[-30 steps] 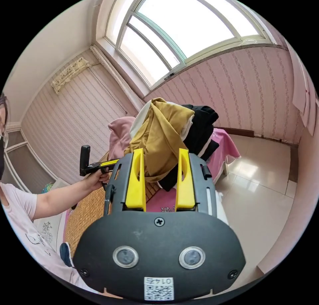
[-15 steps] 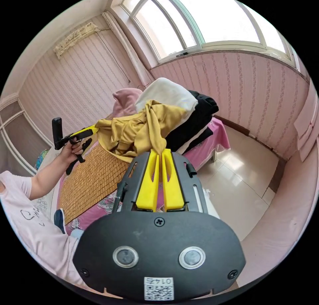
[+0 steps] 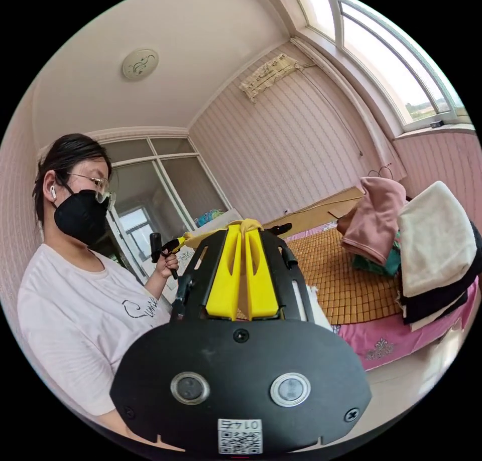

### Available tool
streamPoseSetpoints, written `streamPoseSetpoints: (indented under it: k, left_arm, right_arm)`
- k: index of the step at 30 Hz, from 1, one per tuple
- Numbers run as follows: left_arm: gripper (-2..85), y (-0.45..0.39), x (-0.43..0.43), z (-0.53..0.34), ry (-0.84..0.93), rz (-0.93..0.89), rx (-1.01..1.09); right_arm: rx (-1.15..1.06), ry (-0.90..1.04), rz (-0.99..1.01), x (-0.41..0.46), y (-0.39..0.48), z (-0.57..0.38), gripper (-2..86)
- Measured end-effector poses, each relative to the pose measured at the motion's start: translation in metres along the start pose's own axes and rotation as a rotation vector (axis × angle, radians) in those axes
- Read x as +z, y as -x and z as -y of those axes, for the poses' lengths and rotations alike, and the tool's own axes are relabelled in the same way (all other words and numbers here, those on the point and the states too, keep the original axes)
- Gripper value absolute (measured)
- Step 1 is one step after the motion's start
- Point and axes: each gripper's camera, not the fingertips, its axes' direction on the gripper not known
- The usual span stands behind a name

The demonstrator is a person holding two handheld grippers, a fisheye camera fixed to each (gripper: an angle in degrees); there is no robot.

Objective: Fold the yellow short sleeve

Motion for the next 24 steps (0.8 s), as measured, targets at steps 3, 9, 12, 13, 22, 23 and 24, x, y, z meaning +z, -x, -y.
streamPoseSetpoints:
  k: [3, 9, 12, 13, 22, 23, 24]
  left_arm:
    - [0.0, -0.039, -0.098, 0.009, -0.140, 0.057, 0.088]
    - [0.0, -0.026, -0.191, 0.035, -0.207, 0.363, 0.062]
    - [0.1, 0.067, -0.169, 0.050, -0.002, 0.580, -0.083]
    - [0.0, 0.086, -0.162, 0.054, 0.054, 0.647, -0.099]
    - [0.2, 0.183, -0.200, 0.197, -0.099, 0.866, -0.065]
    - [0.2, 0.186, -0.202, 0.201, -0.089, 0.880, -0.048]
    - [0.2, 0.192, -0.202, 0.196, -0.064, 0.883, -0.052]
  right_arm:
    - [-0.145, -0.024, 0.200, 0.030, 0.032, 0.013, -0.3]
    - [-0.256, 0.164, 0.229, 0.158, 0.041, 0.052, -0.5]
    - [-0.159, 0.374, 0.130, 0.287, -0.017, 0.061, -0.6]
    - [-0.139, 0.403, 0.117, 0.314, -0.030, 0.061, -0.6]
    - [-0.297, 0.239, -0.026, 0.495, -0.027, 0.150, -0.8]
    - [-0.306, 0.238, -0.011, 0.504, -0.032, 0.144, -0.8]
    - [-0.306, 0.263, -0.005, 0.515, -0.042, 0.130, -0.8]
